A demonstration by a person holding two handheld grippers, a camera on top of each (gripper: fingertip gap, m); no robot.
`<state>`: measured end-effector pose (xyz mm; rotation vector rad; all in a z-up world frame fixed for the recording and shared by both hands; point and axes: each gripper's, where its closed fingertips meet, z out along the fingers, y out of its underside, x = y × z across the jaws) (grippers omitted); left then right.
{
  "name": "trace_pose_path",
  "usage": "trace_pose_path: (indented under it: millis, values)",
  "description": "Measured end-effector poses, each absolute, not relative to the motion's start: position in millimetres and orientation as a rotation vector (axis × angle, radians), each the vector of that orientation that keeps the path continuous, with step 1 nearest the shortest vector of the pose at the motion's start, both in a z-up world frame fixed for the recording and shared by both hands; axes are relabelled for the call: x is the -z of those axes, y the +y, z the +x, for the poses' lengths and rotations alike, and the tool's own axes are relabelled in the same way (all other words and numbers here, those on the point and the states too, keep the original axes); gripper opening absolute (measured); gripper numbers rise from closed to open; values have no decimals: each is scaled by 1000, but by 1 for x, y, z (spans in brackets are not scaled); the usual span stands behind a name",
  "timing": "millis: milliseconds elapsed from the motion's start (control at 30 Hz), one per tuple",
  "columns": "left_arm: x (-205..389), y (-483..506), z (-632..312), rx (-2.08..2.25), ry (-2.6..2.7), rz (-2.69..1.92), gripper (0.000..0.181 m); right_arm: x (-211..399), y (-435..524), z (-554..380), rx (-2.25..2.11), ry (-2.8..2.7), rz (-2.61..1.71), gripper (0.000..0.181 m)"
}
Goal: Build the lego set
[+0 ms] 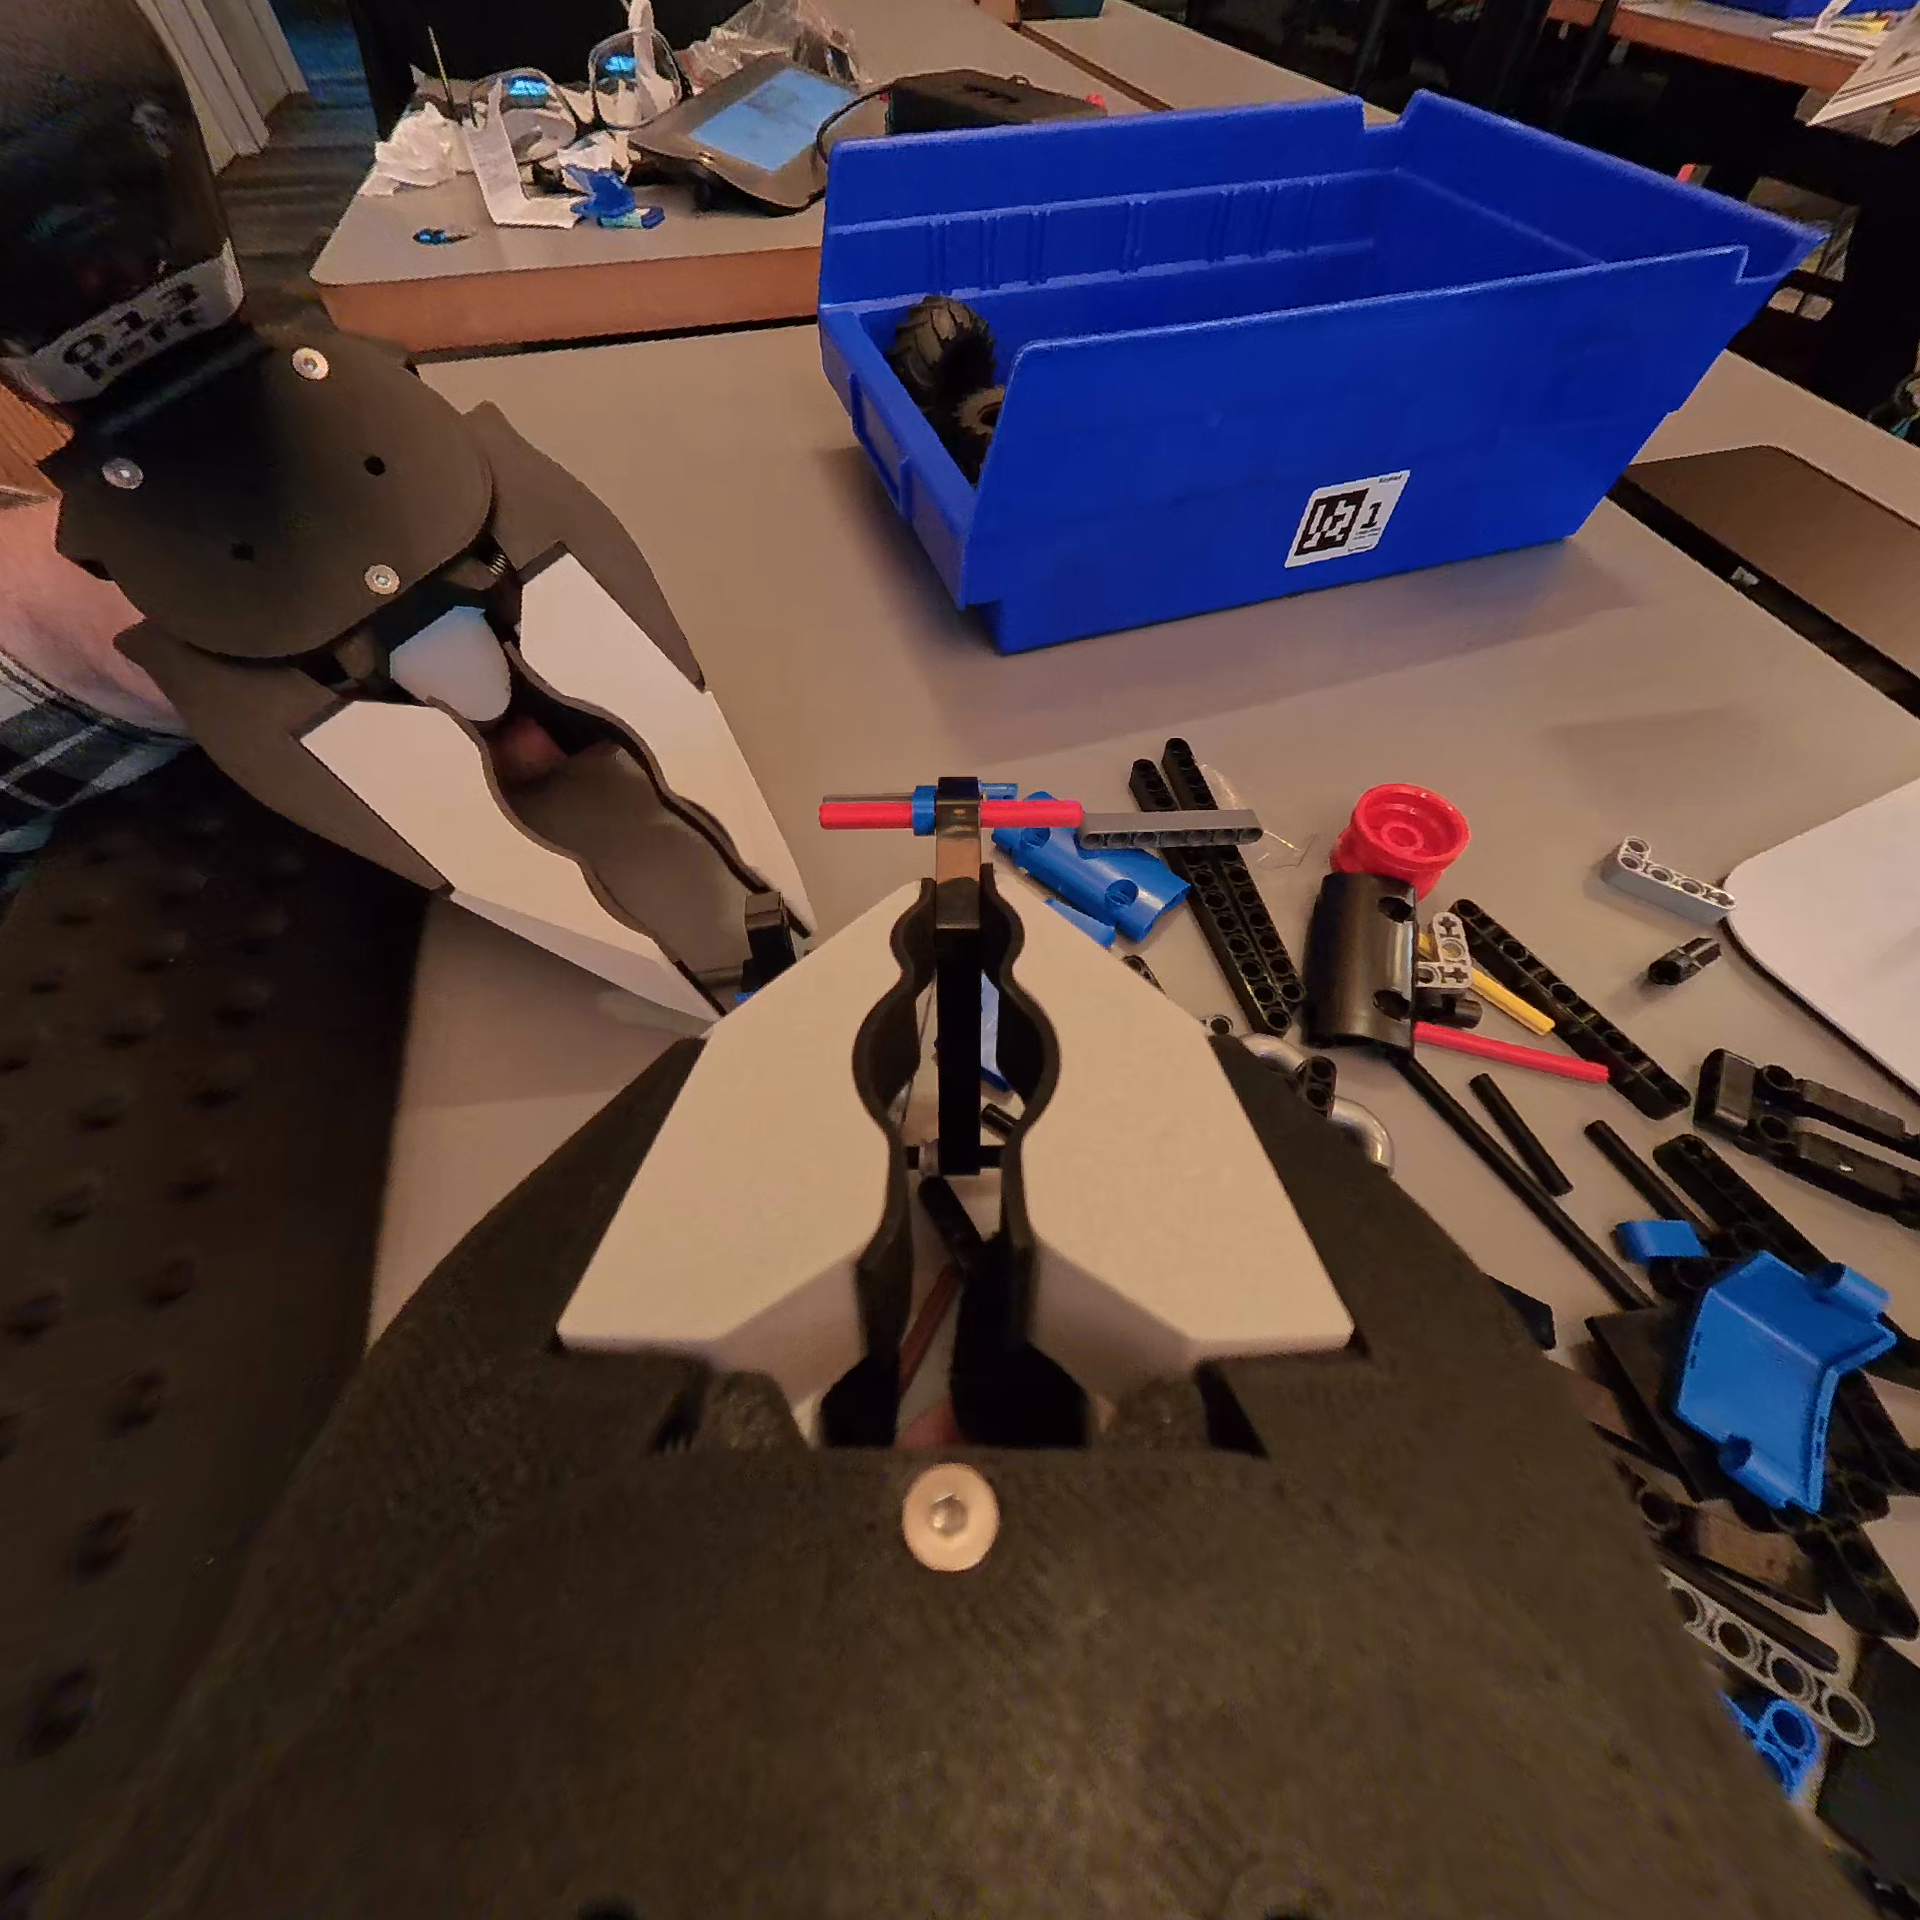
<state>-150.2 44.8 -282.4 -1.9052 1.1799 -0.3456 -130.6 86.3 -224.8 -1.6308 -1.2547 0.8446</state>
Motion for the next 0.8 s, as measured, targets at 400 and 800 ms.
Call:
trace_pose_path:
  millis: [400, 800]
  values:
    - [231, 54, -155, 492, 951, -1758, 28, 200, 76, -135, -946, -1221, -1497, 6]
    - [192, 67, -149, 389, 991, -1616, 26, 189, 57, -138, -1167, -1229, -1459, 6]
